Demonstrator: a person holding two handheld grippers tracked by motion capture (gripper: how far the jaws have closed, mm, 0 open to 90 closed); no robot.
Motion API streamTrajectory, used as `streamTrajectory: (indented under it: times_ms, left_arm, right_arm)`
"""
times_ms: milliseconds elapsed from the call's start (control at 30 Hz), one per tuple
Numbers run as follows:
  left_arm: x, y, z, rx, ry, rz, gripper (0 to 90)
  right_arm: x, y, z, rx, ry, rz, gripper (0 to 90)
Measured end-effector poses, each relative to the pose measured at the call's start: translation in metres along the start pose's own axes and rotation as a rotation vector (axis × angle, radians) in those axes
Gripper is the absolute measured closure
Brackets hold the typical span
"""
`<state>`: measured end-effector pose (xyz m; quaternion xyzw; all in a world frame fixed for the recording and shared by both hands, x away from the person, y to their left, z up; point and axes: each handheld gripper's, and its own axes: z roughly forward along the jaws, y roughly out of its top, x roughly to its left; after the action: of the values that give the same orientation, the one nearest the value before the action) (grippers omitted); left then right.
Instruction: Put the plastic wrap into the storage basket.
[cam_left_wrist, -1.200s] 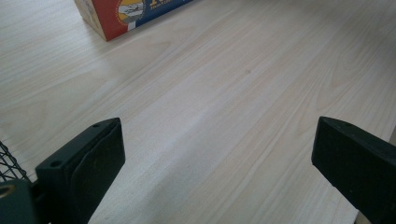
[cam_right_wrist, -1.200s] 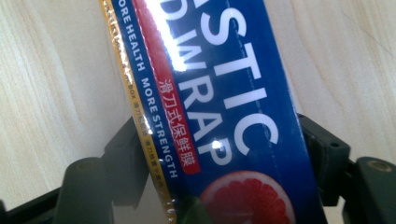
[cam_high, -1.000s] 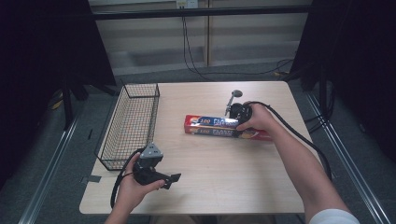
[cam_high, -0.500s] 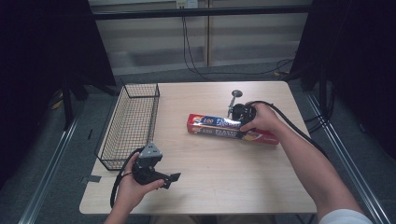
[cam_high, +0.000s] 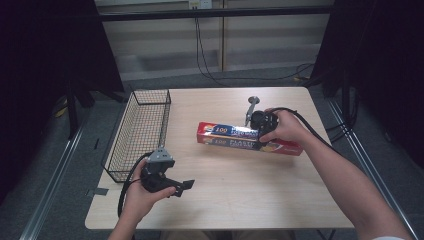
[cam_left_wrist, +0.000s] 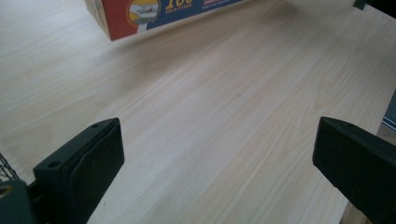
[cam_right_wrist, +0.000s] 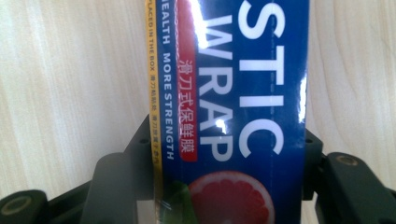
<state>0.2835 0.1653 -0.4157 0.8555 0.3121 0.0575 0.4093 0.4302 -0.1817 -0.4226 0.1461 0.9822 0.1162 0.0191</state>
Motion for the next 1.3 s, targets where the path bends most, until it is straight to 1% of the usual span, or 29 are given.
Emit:
streamTrajectory:
  times_ms: [33,67,167,200,233,333,367,400,433,467,533,600,633,667,700,767,800,833,900,933,967,1067,1100,1133,1167,1200,1233,1267,1300]
  left_arm:
    - [0.000,0.000,0.000,0.000,0.000,0.000,1.5]
    - [-0.001,0.003,0.000,-0.001,-0.010,0.004,1.2]
    - [-0.003,0.008,0.000,0.000,-0.027,0.018,0.1]
    - [-0.003,0.010,-0.001,-0.004,-0.029,0.019,0.1]
    - [-0.003,0.012,-0.002,-0.003,-0.023,0.020,0.1]
    - [-0.004,0.019,-0.002,-0.005,-0.023,0.031,0.0]
    - [-0.004,0.023,-0.004,0.009,-0.011,0.048,0.0]
    - [-0.004,0.025,-0.004,0.004,-0.021,0.054,0.0]
    - [-0.004,0.029,-0.006,0.012,-0.015,0.069,0.0]
    - [-0.004,0.032,-0.006,0.015,-0.004,0.078,0.0]
    - [-0.003,0.035,-0.006,0.010,-0.007,0.088,0.3]
    - [-0.003,0.045,-0.007,0.029,0.020,0.110,0.7]
    - [-0.003,0.049,-0.007,0.029,0.017,0.123,0.9]
    - [-0.003,0.049,-0.007,0.029,0.017,0.123,1.4]
    - [-0.003,0.052,-0.007,0.031,0.019,0.133,1.6]
    - [-0.006,0.062,-0.008,0.051,0.031,0.179,2.2]
    - [-0.008,0.065,-0.007,0.049,0.028,0.183,2.6]
    - [-0.007,0.069,-0.008,0.067,0.033,0.220,2.8]
    - [-0.009,0.074,-0.005,0.072,0.033,0.232,3.0]
    - [-0.009,0.074,-0.005,0.072,0.033,0.232,3.0]
    - [-0.009,0.080,-0.003,0.091,0.043,0.248,3.0]
    - [-0.011,0.087,0.002,0.099,0.044,0.265,3.2]
    - [-0.011,0.090,0.003,0.114,0.040,0.285,3.2]
    - [-0.011,0.092,0.004,0.113,0.042,0.290,3.2]
    - [-0.011,0.092,0.004,0.113,0.042,0.290,3.3]
    - [-0.012,0.096,0.006,0.117,0.035,0.294,3.3]
    - [-0.013,0.097,0.007,0.119,0.040,0.288,3.3]
    - [-0.013,0.099,0.008,0.124,0.045,0.296,3.3]
    - [-0.013,0.101,0.009,0.130,0.036,0.300,3.3]
  right_arm:
    - [0.000,0.000,0.000,0.000,0.000,0.000,43.3]
    - [0.004,0.001,-0.004,0.002,0.000,-0.018,43.2]
    - [0.008,0.002,-0.009,0.006,-0.003,-0.023,43.2]
    - [0.010,0.002,-0.010,0.002,0.001,-0.019,43.2]
    - [0.011,0.002,-0.012,0.000,-0.009,-0.033,43.2]
    - [0.016,0.004,-0.016,-0.001,-0.001,-0.040,43.2]
    - [0.017,0.005,-0.016,-0.004,-0.003,-0.050,43.2]
    - [0.019,0.005,-0.017,-0.005,-0.002,-0.053,43.2]
    - [0.021,0.006,-0.018,-0.004,0.006,-0.049,43.2]
    - [0.024,0.006,-0.018,-0.004,0.000,-0.062,43.2]
    - [0.028,0.007,-0.019,-0.009,0.011,-0.060,43.2]
    - [0.032,0.007,-0.021,-0.006,0.010,-0.074,43.2]
    - [0.034,0.008,-0.022,-0.005,0.014,-0.077,43.2]
    - [0.034,0.008,-0.022,-0.005,0.014,-0.077,43.2]
    - [0.039,0.008,-0.023,-0.006,0.011,-0.088,43.2]
    - [0.041,0.009,-0.025,-0.014,0.016,-0.097,43.2]
    - [0.043,0.009,-0.025,-0.008,0.012,-0.094,43.2]
    - [0.044,0.009,-0.026,-0.011,0.014,-0.105,43.2]
    - [0.047,0.011,-0.027,-0.009,0.012,-0.121,43.2]
    - [0.049,0.011,-0.027,-0.005,0.020,-0.111,43.2]
    - [0.050,0.012,-0.028,-0.010,0.019,-0.117,43.1]
    - [0.053,0.014,-0.029,-0.018,0.017,-0.138,43.1]
    - [0.054,0.015,-0.030,-0.018,0.015,-0.145,43.1]
    - [0.055,0.015,-0.030,-0.015,0.024,-0.145,43.1]
    - [0.056,0.016,-0.030,-0.017,0.017,-0.150,43.1]
    - [0.057,0.016,-0.031,-0.010,0.019,-0.139,43.1]
    - [0.058,0.017,-0.031,-0.008,0.023,-0.145,43.1]
    - [0.058,0.017,-0.031,-0.012,0.023,-0.154,43.1]
    - [0.058,0.017,-0.030,-0.014,0.025,-0.166,43.0]
